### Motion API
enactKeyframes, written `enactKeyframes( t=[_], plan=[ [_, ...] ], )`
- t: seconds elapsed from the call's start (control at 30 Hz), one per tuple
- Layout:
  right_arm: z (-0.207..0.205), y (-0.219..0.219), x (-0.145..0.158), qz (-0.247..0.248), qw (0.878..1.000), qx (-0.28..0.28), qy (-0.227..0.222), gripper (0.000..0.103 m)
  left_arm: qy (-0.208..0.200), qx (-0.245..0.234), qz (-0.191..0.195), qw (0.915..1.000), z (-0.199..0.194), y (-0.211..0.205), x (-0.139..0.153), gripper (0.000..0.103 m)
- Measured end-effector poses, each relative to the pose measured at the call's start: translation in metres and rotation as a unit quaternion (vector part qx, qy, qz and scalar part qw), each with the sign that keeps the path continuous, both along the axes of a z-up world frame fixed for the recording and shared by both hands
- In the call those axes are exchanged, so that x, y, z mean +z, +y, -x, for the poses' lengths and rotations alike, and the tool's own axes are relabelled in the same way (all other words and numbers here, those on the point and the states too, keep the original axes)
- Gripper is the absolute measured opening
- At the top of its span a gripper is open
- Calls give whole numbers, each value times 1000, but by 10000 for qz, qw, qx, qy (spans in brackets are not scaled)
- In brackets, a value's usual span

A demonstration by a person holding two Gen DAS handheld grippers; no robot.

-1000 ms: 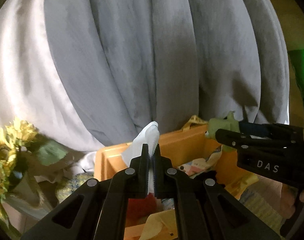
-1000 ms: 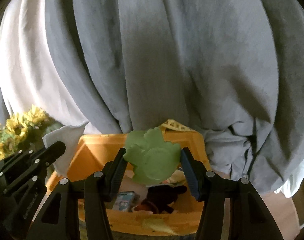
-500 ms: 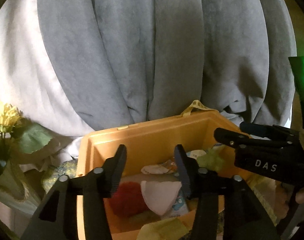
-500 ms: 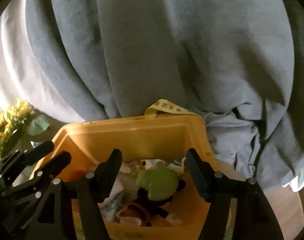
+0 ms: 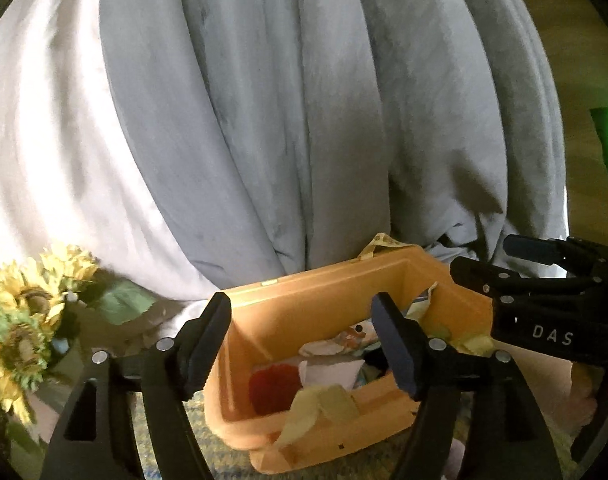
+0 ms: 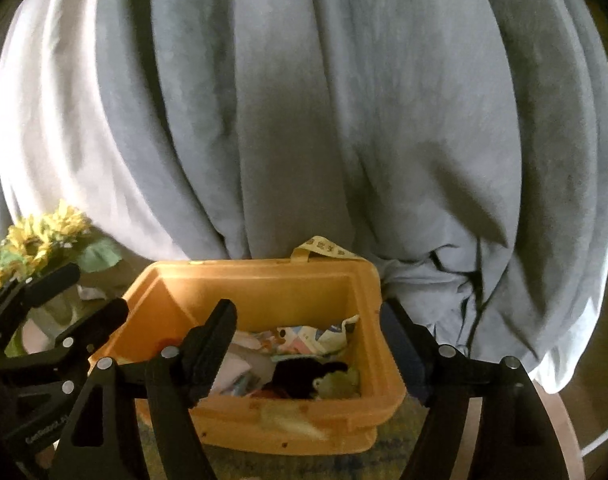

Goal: Organize soft objects
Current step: 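Withdraw both tools toward the pink ball and lilac scrunchie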

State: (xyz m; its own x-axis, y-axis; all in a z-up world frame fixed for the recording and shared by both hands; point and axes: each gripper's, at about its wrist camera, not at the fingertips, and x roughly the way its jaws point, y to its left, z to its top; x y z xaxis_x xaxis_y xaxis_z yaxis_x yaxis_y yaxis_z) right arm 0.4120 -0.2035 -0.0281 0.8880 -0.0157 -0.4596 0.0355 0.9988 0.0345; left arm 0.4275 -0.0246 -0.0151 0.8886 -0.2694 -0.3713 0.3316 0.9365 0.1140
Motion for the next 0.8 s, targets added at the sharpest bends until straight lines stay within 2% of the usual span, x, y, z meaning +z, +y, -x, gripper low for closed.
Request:
enactKeyframes(
  t=[0.37,0.8],
  plan=[
    [51,12,1,-47,10000,45,74,76,119,144,2,9998,55,14,-6,86],
    [91,25,-22,-90,9986,82,506,76,461,101,-257,9986,94,26,-36,86]
  ],
)
